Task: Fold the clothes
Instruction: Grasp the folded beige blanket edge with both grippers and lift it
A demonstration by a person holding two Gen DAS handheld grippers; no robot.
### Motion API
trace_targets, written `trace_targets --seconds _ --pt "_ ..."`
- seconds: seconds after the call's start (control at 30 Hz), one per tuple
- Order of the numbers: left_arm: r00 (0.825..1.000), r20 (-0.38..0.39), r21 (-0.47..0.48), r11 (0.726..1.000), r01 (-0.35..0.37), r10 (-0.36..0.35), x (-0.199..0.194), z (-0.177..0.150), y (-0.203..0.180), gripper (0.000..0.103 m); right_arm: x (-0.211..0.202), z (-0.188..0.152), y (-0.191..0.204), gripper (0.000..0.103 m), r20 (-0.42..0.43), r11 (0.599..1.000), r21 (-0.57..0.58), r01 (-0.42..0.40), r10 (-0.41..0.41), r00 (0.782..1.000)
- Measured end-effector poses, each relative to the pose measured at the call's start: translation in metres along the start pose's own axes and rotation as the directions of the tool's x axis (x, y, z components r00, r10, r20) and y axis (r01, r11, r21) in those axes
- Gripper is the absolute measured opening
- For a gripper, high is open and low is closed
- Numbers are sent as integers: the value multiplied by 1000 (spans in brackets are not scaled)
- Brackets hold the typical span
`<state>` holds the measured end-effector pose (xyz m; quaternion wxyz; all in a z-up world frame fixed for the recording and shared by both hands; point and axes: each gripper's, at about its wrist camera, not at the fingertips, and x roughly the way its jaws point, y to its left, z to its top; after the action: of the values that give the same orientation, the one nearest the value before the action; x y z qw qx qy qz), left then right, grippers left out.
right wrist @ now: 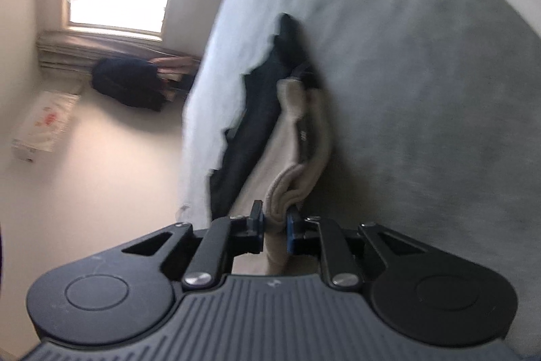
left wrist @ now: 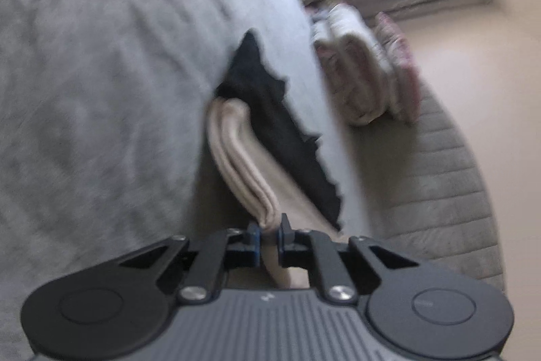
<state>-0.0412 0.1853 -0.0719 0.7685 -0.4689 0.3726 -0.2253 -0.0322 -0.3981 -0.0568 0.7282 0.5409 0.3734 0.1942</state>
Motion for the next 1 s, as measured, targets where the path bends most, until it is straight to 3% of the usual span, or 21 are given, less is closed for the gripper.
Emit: trace_targets --seconds 0.2,0.4,0.47,0.7,1.0 --pt "985 122 -38 991 130 -125 4 4 -7 8 5 12 13 15 82 991 60 -115 110 991" --pt "938 285 -130 962 241 -197 19 13 -13 8 13 23 22 15 205 977 106 -186 161 965" --pt "930 308 -172 950 260 -199 26 22 -11 8 20 33 28 15 222 977 109 -182 155 963" --pt "949 291 -188 965 182 -122 56 70 -18 8 51 79 45 15 253 995 60 -84 66 965" --pt "958 287 -206 975 84 -22 110 123 -14 8 99 116 27 15 290 999 26 -32 23 957"
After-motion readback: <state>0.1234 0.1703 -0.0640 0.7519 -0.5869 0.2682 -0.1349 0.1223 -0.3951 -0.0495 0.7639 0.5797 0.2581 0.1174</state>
